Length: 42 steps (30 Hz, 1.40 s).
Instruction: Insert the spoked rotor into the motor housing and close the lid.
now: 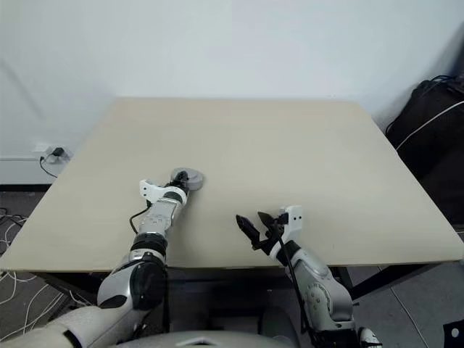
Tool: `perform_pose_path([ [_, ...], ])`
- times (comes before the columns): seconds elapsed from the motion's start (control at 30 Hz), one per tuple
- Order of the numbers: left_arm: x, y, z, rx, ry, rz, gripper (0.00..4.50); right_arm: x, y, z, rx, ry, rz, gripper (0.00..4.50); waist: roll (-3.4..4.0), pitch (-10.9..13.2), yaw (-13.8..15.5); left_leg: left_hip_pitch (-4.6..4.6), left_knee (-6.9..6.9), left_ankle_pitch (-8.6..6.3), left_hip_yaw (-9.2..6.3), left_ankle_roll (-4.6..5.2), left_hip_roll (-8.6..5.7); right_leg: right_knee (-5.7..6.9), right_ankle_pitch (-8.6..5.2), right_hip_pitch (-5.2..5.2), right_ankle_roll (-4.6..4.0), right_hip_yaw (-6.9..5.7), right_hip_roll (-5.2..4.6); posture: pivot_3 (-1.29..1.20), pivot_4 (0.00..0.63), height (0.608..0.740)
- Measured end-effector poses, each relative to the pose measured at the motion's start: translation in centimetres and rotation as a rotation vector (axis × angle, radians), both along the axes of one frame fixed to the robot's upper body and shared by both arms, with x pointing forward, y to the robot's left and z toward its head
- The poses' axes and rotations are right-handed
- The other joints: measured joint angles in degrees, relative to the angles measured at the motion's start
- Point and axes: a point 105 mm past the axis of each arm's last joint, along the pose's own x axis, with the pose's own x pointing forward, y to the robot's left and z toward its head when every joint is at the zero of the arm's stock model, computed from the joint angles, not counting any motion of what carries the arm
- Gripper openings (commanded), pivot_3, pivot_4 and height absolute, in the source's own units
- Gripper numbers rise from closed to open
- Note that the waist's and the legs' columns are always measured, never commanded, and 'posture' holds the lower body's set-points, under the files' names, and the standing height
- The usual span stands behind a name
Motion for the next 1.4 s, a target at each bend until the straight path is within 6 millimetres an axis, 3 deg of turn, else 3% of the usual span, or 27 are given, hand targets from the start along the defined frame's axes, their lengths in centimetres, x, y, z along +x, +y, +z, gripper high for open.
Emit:
perform_pose_path([
  [0.2, -0.6, 0.6, -0.8, 0.057, 0.069, 0.000, 4.02, -0.1, 0.1, -0.3, -0.003, 0.012, 0.003, 4.50, 0.02, -0.4, -0.3, 0.11, 0.00, 0.02, 0.00, -0.04, 0.04, 0.07, 0.02, 0.06, -0.05, 0.03, 0.01, 0.00, 0.000, 0.740],
  [0.27, -0.9, 0.8, -0.6, 0.079, 0.077, -0.007, 4.46, -0.1, 0.2, -0.3, -0.001, 0.014, 0.007, 4.50, 0.12, -0.6, -0.8, 0.13, -0.02, 0.01, 0.04, -0.03, 0.05, 0.06, 0.02, 0.06, -0.05, 0.08, 0.02, 0.00, 0.000, 0.740],
  [0.6, -6.8, 2.0, -2.2, 0.155, 0.170, -0.100, 4.46, -0.2, 0.5, -0.5, 0.006, 0.028, 0.015, 4.50, 0.41, -1.5, -2.5, 1.27, -0.46, -0.33, 0.32, 0.14, 0.22, 0.12, -0.34, 0.84, -0.43, 0.36, 0.12, 0.00, 0.000, 0.740],
  [0.87, -13.4, 1.6, -2.5, 0.390, 0.152, -0.260, 4.46, -0.2, 0.3, -1.5, -0.021, 0.067, -0.008, 4.50, 0.64, -1.8, -2.6, 1.96, -0.75, -0.55, 0.54, 0.08, 0.22, 0.16, -0.71, 1.20, -0.65, 0.62, 0.11, 0.00, 0.000, 0.740],
  [1.0, -14.7, 0.9, -2.3, 0.585, 0.102, -0.305, 4.46, 0.4, -0.3, -1.7, -0.081, 0.045, -0.072, 4.50, 0.60, -1.7, -2.1, 1.81, -0.74, -0.54, 0.53, 0.05, 0.23, 0.18, -0.71, 0.84, -0.66, 0.61, 0.10, 0.00, 0.000, 0.740],
  [1.17, -15.8, 1.1, -2.5, 0.952, 0.076, -0.341, 4.46, 1.1, -1.7, -2.6, -0.261, -0.027, -0.170, 4.50, 0.43, -1.3, -1.6, 1.37, -0.73, -0.51, 0.54, 0.03, 0.21, 0.22, -0.71, 0.59, -0.67, 0.61, 0.09, 0.00, 0.000, 0.740],
  [1.4, -15.2, 0.7, -1.4, 1.168, -0.001, -0.305, 4.46, 1.5, -2.2, -2.5, -0.311, -0.079, -0.284, 4.50, 0.49, -1.3, 0.1, 0.67, -0.71, -0.37, 0.53, -0.14, 0.21, 0.22, -0.70, -0.06, -0.68, 0.59, 0.03, 0.00, 0.000, 0.740],
])
